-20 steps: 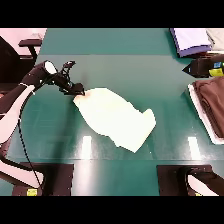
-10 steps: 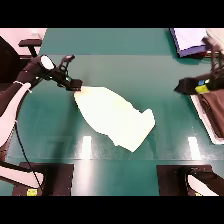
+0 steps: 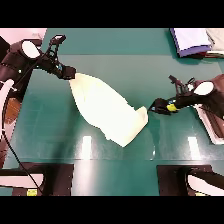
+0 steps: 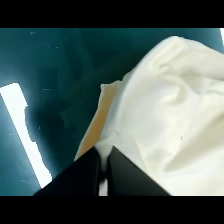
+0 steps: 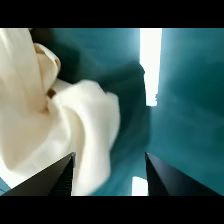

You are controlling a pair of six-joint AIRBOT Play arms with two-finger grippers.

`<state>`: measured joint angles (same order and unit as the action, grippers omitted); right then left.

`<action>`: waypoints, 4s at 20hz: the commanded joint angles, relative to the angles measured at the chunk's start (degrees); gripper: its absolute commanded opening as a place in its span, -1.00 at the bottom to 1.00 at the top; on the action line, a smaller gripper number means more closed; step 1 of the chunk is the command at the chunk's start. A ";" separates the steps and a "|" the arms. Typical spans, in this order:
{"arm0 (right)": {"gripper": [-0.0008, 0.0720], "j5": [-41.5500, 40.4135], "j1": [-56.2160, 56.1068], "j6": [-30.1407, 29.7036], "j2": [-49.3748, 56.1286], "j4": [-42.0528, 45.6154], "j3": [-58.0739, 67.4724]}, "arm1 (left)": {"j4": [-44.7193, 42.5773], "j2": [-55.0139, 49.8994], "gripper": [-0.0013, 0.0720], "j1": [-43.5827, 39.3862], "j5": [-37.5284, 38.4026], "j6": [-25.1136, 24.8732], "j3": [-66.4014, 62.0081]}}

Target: Fold the shirts.

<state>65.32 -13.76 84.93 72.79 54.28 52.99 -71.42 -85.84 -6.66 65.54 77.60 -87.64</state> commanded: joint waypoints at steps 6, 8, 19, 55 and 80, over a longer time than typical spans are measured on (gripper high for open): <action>-0.93 -4.55 -5.92 -5.18 10.88 -1.95 7.67 | -0.15 0.94 -0.89 0.04 1.14 0.00 -0.22; -0.93 -3.96 -5.40 -4.94 8.70 2.34 11.41 | -0.83 3.69 -0.89 0.04 0.52 0.42 -0.70; -0.93 5.84 10.58 -3.52 -23.89 10.32 43.34 | -2.75 37.38 -0.89 0.02 -8.04 3.63 -17.31; 0.07 22.69 11.72 -5.97 12.07 -0.31 40.52 | -6.51 17.99 0.70 13.07 5.27 7.43 23.74; 0.07 21.79 27.93 -4.15 -20.52 13.53 -0.55 | 19.04 26.12 -0.89 11.17 1.88 -3.17 49.86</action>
<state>83.92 7.79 79.46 55.59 60.49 59.46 -52.66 -59.77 4.71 64.34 74.67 -34.39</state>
